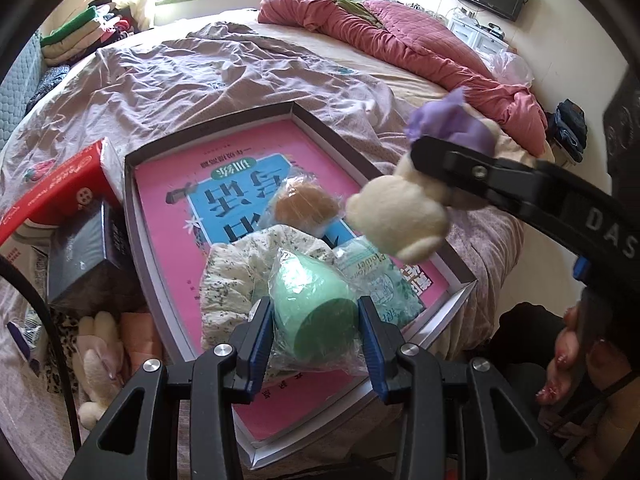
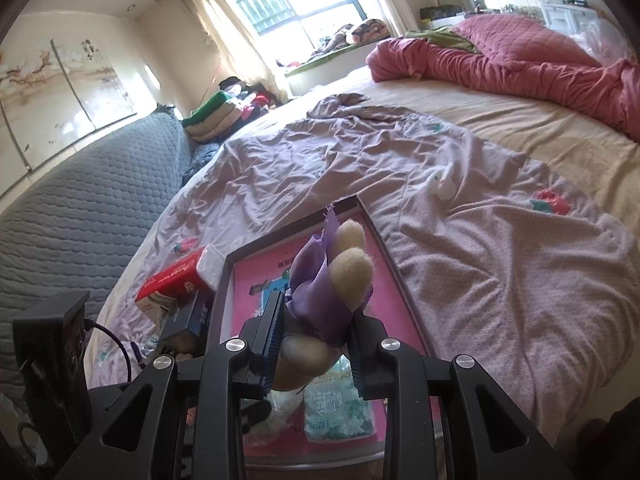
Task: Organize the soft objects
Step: 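Carry the plush bunny and green sponge with both tools over the pink tray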
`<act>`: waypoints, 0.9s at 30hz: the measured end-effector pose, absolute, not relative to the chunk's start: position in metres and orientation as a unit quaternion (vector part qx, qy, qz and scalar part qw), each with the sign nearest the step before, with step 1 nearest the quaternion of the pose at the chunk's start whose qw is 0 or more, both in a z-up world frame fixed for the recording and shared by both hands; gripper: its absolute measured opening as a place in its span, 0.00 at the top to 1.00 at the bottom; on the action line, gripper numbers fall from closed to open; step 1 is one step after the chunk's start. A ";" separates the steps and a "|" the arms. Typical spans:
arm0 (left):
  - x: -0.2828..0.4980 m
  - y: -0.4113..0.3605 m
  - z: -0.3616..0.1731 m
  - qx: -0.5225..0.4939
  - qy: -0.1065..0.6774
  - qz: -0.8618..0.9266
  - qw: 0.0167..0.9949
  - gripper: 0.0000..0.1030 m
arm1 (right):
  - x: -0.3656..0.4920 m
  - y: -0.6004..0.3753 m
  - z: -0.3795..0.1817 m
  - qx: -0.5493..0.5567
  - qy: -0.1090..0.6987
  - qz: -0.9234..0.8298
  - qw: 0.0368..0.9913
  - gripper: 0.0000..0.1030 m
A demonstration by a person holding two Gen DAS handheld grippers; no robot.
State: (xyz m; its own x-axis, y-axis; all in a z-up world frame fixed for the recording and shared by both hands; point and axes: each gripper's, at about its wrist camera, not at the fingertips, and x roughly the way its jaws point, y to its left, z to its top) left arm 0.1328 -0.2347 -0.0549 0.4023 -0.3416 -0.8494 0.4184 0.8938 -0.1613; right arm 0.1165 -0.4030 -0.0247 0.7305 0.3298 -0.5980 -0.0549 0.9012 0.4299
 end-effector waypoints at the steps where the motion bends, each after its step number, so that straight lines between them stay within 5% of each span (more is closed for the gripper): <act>1: 0.132 -0.235 -0.056 0.039 0.497 -0.227 0.836 0.60 | 0.120 -0.401 -0.028 0.194 0.357 0.109 0.907 0.71; 27: 0.139 -0.237 -0.075 0.032 0.507 -0.230 0.830 0.60 | 0.161 -0.403 -0.079 0.234 0.409 0.100 0.876 0.69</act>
State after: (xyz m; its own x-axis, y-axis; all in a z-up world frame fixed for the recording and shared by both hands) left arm 0.1386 -0.2368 -0.0747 0.3798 -0.3486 -0.8569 0.4139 0.8924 -0.1796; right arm 0.1608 -0.4032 -0.0787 0.6456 0.3669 -0.6698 0.0165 0.8701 0.4925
